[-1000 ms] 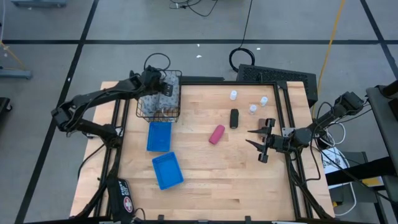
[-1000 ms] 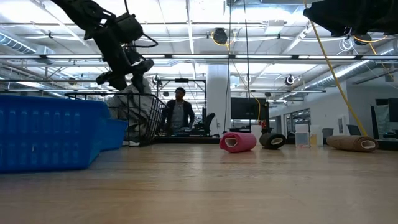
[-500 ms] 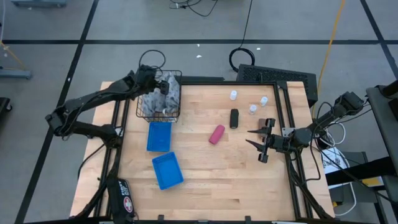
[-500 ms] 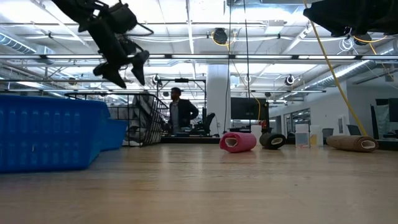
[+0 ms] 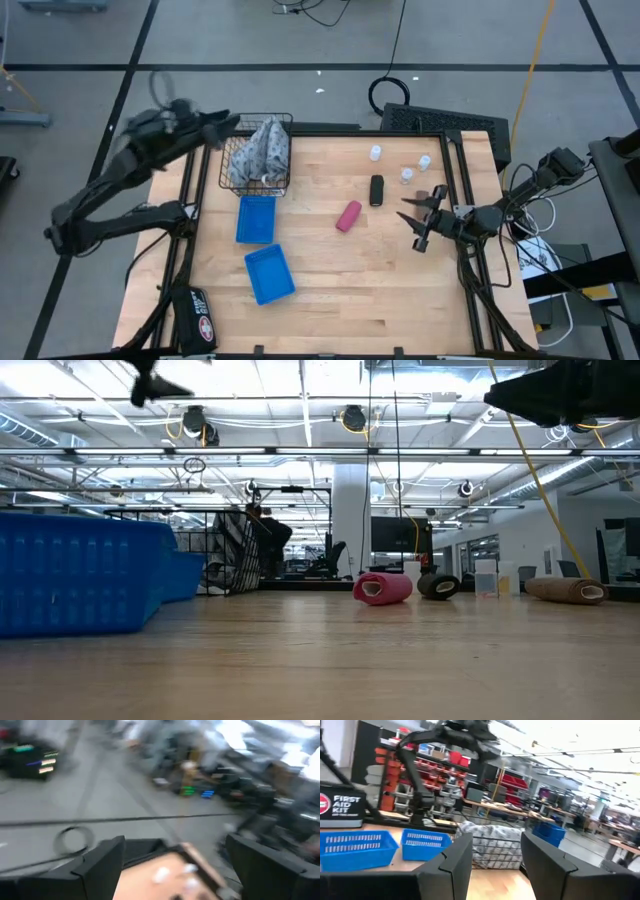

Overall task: Pick & Place Medicine items
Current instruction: Put the brown bandage into the top blue basket

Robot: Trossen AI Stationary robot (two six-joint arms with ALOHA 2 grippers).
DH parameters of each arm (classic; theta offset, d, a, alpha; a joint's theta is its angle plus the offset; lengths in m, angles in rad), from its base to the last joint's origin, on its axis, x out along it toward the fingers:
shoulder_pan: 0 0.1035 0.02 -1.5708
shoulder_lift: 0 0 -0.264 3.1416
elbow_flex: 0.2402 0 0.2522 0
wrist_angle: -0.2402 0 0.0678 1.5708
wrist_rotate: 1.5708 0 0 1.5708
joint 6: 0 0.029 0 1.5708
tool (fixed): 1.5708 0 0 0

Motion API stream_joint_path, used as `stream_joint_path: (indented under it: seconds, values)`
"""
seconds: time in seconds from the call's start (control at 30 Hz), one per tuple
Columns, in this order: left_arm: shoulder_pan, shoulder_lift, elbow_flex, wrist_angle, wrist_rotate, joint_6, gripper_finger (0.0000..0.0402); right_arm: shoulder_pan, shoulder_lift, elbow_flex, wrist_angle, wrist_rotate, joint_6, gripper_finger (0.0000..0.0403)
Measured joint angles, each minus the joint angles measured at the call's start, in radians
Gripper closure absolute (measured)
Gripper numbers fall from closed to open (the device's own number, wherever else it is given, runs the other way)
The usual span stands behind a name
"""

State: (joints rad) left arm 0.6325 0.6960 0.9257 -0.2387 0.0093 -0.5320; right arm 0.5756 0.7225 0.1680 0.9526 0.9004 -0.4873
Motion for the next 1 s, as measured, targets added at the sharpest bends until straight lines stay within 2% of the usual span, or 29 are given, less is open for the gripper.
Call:
stream_joint_path:
  seconds: [0.17,0.27,0.37,0.43,0.53,0.73,0.87,1.0]
  values:
    - [-0.023,-0.144,0.0,-0.04,0.187,0.131,0.0048,0.034,-0.043,0.0,0.0,0.045,0.007,0.0248]
    - [-0.036,-0.202,0.001,-0.101,0.236,0.145,0.0048,0.06,-0.075,0.0,0.0,0.043,0.031,0.0248]
    - [-0.06,-0.246,-0.01,-0.213,0.244,0.213,0.0048,0.087,-0.101,0.0,-0.001,0.043,0.056,0.0248]
    - [-0.087,-0.266,-0.056,-0.224,0.253,0.216,0.0048,0.111,-0.112,0.001,-0.001,0.042,0.064,0.0248]
    - [-0.141,-0.298,-0.162,-0.137,0.259,0.215,0.0048,0.158,-0.127,0.018,-0.023,0.064,0.059,0.0248]
    - [-0.24,-0.436,-0.317,0.024,0.243,0.315,0.0048,0.269,-0.139,0.162,-0.206,0.244,0.032,0.0248]
    - [-0.285,-0.498,-0.429,0.031,0.199,0.338,0.0048,0.317,-0.138,0.232,-0.3,0.256,0.031,0.0248]
    - [-0.32,-0.539,-0.557,0.127,0.137,0.336,0.0048,0.332,-0.144,0.255,-0.308,0.256,0.033,0.0248]
